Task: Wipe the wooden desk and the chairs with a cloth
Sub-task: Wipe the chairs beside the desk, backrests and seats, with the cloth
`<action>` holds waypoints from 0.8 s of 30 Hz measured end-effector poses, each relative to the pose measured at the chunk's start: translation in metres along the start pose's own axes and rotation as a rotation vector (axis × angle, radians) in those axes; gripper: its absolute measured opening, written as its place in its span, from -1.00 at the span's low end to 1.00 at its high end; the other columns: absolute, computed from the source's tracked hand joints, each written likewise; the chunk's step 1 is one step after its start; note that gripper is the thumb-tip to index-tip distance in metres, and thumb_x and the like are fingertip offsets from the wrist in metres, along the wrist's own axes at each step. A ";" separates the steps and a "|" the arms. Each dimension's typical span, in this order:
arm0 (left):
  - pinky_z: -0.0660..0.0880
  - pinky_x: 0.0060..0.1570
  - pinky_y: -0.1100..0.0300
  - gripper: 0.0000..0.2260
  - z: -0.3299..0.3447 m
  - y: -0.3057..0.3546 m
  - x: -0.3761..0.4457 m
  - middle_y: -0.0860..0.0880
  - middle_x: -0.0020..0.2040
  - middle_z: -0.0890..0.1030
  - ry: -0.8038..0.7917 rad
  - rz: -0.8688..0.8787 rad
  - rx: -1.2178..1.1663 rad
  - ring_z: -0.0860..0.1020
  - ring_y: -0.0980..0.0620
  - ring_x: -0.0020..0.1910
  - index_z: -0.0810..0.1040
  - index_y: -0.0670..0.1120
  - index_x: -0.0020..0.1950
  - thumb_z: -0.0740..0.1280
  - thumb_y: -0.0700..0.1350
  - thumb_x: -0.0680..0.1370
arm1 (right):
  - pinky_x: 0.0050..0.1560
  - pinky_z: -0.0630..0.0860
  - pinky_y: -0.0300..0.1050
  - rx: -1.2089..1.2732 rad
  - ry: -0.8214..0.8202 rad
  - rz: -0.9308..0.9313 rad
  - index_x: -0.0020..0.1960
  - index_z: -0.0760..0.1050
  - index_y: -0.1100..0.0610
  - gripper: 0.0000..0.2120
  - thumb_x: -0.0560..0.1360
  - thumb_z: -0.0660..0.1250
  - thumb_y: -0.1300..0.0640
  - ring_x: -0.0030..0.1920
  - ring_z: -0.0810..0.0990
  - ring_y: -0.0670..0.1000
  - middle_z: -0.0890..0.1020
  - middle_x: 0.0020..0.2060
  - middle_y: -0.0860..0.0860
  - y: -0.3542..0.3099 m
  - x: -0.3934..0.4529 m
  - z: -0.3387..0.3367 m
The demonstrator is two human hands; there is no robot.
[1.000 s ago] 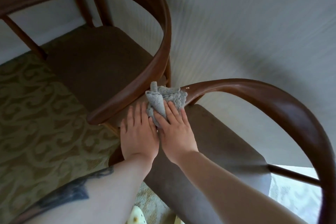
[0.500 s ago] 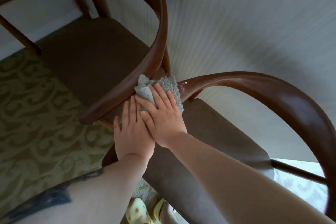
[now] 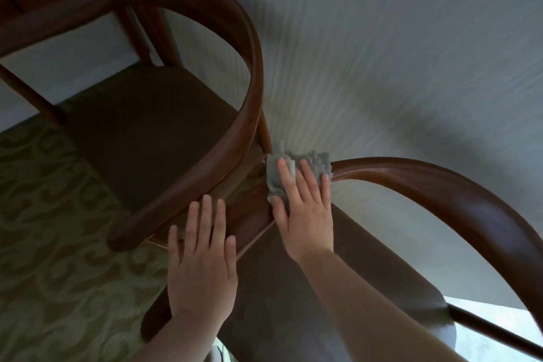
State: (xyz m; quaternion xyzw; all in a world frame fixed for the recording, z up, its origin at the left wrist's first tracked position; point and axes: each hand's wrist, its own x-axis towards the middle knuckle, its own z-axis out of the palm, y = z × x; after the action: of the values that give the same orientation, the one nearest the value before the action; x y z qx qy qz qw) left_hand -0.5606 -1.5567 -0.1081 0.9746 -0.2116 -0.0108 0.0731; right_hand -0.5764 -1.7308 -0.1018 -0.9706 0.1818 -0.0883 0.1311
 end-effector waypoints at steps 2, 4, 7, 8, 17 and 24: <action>0.12 0.44 -0.07 -0.51 0.000 0.007 0.011 -0.08 0.54 0.22 0.011 0.042 -0.035 0.15 -0.05 0.53 0.21 -0.10 0.53 -0.05 0.01 0.63 | 0.53 -0.21 0.09 0.057 -0.002 0.028 0.57 -0.02 -0.14 -0.47 0.63 0.01 -0.11 0.57 -0.09 -0.01 0.20 0.53 -0.02 -0.017 -0.010 0.008; 0.12 0.44 -0.02 -0.52 0.002 0.014 0.025 -0.11 0.49 0.33 0.027 0.056 -0.109 0.18 -0.04 0.51 0.31 -0.16 0.48 -0.03 -0.04 0.60 | 0.52 -0.23 0.08 0.051 -0.082 -0.175 0.54 0.08 -0.16 -0.50 0.61 0.03 -0.09 0.57 -0.04 0.03 0.23 0.53 -0.02 -0.033 -0.013 0.014; 0.13 0.43 0.01 -0.52 0.003 0.018 0.037 -0.12 0.47 0.37 0.035 0.077 -0.145 0.19 -0.03 0.51 0.35 -0.19 0.46 0.00 -0.10 0.57 | 0.52 -0.12 0.10 -0.068 -0.184 -0.460 0.52 0.14 -0.14 -0.53 0.62 0.04 -0.08 0.54 0.12 0.05 0.35 0.46 0.00 -0.009 0.022 0.002; 0.13 0.42 0.01 -0.52 0.002 0.018 0.039 -0.09 0.49 0.34 0.031 0.092 -0.134 0.18 -0.02 0.52 0.33 -0.17 0.47 0.01 -0.11 0.56 | 0.52 -0.07 0.12 -0.099 -0.146 -0.434 0.52 0.18 -0.12 -0.53 0.61 0.07 -0.08 0.52 0.17 0.06 0.41 0.43 0.01 0.006 0.032 -0.002; 0.22 0.45 0.01 -0.53 0.003 0.051 0.087 -0.11 0.46 0.38 0.012 0.266 -0.189 0.23 -0.03 0.50 0.31 -0.18 0.48 0.01 -0.04 0.61 | 0.52 -0.11 0.11 0.035 0.064 -0.073 0.48 0.27 -0.10 -0.52 0.58 0.25 0.06 0.52 0.17 0.06 0.40 0.43 0.00 -0.003 0.014 0.012; 0.18 0.47 -0.01 -0.50 -0.003 0.056 0.083 -0.04 0.53 0.23 -0.028 0.220 -0.147 0.10 0.02 0.54 0.19 -0.09 0.54 0.07 -0.10 0.59 | 0.53 -0.05 0.14 0.012 0.200 0.183 0.51 0.22 -0.06 -0.56 0.64 0.12 0.01 0.53 0.15 0.03 0.44 0.40 0.04 0.056 0.022 -0.012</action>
State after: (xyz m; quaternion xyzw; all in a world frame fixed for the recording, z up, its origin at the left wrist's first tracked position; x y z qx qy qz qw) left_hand -0.5082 -1.6406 -0.0958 0.9372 -0.3169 -0.0316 0.1419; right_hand -0.5775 -1.7919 -0.1038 -0.9355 0.2811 -0.1732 0.1255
